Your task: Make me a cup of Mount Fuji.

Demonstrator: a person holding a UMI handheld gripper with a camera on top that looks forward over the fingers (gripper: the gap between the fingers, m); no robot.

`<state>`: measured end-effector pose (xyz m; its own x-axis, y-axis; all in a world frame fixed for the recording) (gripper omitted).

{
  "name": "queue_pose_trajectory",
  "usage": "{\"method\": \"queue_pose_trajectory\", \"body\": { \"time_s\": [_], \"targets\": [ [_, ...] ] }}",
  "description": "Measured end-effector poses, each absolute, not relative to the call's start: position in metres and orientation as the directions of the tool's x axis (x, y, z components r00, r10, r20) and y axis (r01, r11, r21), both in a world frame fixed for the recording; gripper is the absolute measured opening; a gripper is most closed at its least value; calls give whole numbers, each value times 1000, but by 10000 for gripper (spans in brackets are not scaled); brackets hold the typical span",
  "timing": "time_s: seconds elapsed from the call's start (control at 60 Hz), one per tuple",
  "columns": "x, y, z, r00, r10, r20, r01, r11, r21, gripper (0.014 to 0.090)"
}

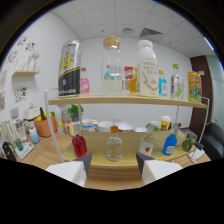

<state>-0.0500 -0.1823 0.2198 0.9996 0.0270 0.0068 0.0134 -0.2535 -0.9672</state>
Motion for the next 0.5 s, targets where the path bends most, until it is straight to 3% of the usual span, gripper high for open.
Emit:
{"method": "queue_pose_trajectory", "body": {
  "time_s": [0.133,0.2,0.217,0.233,0.283,0.417,0.5],
  "targets": [
    [-51,-142,209,1000,18,21,25,-257,-966,772],
    [-51,-121,199,1000,12,5,9,-274,-962,646],
    [-50,-118,197,1000,9,3,5,-277,-961,573],
    [-49,-116,195,1000,4,4,5,-279,-960,598],
    [-46,-111,190,1000,-7,12,9,-282,-959,553],
    [-50,-101,185,1000,9,15,17,-281,-960,379],
    [-50,-101,185,1000,10,11,13,-276,-961,367]
  ]
}}
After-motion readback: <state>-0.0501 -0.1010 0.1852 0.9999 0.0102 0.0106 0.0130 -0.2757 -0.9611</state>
